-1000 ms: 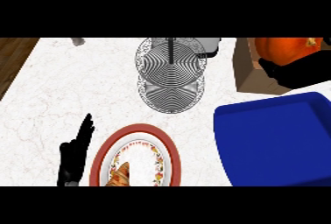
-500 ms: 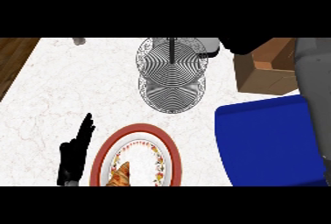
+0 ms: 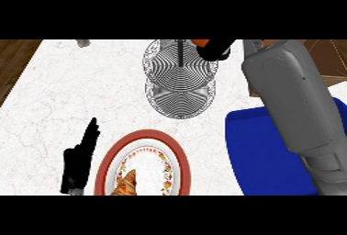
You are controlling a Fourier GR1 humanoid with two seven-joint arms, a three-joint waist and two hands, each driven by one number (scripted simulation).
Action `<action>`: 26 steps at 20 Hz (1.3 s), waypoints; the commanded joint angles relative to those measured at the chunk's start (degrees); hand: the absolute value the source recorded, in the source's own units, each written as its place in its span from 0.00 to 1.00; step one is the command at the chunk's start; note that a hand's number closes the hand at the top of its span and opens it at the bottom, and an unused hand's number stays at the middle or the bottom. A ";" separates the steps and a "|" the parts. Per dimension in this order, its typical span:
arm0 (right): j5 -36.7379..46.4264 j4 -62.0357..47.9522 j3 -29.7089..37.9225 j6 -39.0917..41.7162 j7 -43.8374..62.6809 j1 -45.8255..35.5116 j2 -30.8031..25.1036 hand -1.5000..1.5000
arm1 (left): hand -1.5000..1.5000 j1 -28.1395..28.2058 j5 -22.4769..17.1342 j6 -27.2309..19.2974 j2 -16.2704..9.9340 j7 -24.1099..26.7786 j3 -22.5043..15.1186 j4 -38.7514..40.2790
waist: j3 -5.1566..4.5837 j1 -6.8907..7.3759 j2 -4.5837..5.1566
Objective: Pick the squash from the tray and place it in the tiered basket
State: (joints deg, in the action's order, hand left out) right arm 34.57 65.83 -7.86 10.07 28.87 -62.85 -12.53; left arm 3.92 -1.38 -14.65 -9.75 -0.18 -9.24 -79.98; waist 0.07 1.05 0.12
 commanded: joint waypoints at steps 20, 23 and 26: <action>-17.44 -20.39 17.96 -15.94 -14.93 -2.13 12.47 0.00 | 0.50 -1.91 1.15 0.34 0.80 -0.04 2.19 3.14 | -0.07 -0.22 0.05; -16.65 -17.55 21.47 -20.42 -16.22 -2.93 10.77 0.00 | 0.50 -1.61 0.29 0.92 0.27 -2.96 2.48 0.63 | -0.06 -0.57 -0.09; -16.48 -15.23 24.54 -25.82 -16.26 -1.29 7.47 0.00 | 0.50 1.20 1.26 -0.48 2.55 -1.42 0.56 -0.13 | -0.04 -1.05 -0.32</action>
State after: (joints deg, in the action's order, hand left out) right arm 18.80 47.46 13.66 -10.43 12.82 -65.55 -3.15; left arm 3.15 -0.46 -14.05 -8.61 -1.28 -7.88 -79.39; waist 0.12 0.61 -0.10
